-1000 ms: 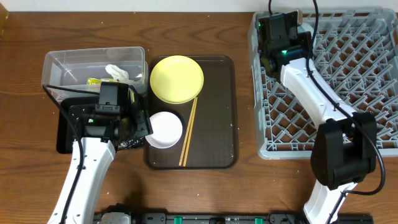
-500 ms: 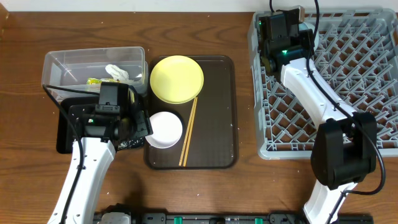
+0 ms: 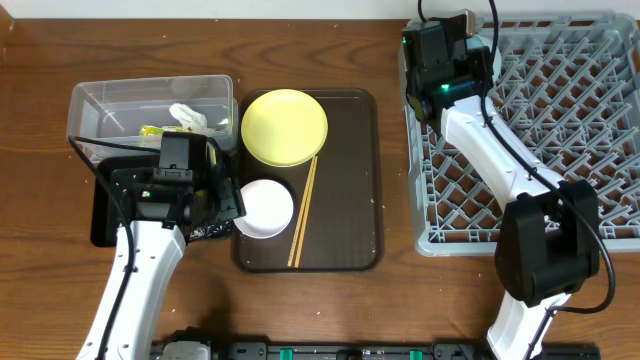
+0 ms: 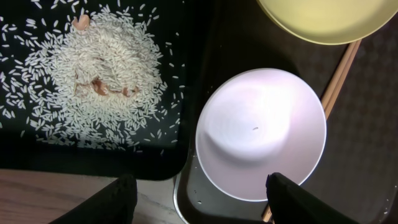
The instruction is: Sort waste into correct bins and load items into the dishwasher rack
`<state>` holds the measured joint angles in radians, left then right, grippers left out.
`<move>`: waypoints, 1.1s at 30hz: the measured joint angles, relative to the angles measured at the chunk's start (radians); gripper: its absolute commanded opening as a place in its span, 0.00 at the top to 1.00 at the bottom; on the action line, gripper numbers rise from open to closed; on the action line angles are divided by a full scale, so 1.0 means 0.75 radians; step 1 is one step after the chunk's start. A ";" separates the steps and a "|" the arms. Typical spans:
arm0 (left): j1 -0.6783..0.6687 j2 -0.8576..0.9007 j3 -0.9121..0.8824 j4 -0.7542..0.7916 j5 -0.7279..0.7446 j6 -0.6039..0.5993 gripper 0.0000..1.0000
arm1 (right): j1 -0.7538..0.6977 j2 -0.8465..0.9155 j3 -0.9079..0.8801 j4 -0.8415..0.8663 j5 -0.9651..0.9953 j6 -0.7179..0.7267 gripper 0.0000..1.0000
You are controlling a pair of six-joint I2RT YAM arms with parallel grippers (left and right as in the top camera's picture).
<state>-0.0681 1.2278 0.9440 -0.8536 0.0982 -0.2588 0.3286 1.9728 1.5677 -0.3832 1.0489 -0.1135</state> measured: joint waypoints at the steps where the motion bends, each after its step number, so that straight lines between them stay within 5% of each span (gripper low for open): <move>1: 0.000 0.000 0.000 -0.001 0.000 0.000 0.31 | 0.000 0.000 0.000 0.002 0.005 -0.001 0.99; 33: 0.000 0.000 0.000 -0.004 0.001 0.001 0.30 | 0.111 0.174 0.000 0.121 0.334 -0.268 0.99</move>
<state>-0.0681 1.2278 0.9440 -0.8566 0.0986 -0.2584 0.4118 2.1033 1.5677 -0.2924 1.2995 -0.3141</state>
